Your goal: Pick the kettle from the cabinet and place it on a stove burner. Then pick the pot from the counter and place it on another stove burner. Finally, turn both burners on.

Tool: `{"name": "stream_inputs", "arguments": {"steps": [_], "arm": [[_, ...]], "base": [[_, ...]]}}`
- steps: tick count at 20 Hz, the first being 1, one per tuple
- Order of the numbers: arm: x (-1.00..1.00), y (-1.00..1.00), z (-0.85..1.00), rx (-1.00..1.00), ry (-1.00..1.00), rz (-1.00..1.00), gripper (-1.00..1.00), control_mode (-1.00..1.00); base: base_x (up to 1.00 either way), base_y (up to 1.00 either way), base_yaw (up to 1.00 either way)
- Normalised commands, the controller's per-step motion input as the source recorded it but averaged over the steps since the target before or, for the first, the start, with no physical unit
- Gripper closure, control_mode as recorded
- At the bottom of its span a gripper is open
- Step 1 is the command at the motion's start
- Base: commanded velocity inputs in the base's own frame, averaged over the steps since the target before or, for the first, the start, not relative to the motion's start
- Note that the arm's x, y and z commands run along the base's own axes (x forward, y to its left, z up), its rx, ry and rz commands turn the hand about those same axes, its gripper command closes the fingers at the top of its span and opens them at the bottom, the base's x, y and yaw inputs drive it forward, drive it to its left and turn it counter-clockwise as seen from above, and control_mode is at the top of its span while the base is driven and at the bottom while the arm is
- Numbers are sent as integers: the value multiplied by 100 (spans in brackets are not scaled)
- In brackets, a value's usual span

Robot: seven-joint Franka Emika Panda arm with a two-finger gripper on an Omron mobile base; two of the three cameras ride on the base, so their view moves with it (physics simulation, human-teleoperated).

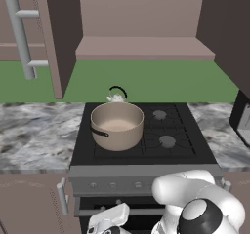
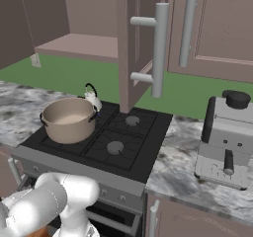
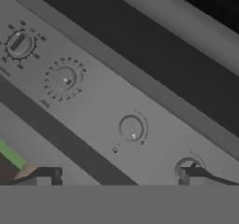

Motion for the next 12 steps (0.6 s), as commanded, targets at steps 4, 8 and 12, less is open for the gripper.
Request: {"name": "stream_inputs", "arguments": {"steps": [4, 8, 12], "arm": [[0, 0, 0, 32, -2, 3, -100, -100], [0, 0, 2, 30, -1, 0, -100, -100], [0, 1, 1, 26, -3, 0, -100, -100]], "base": [[0, 0, 0], [0, 0, 0], [0, 0, 0]]}}
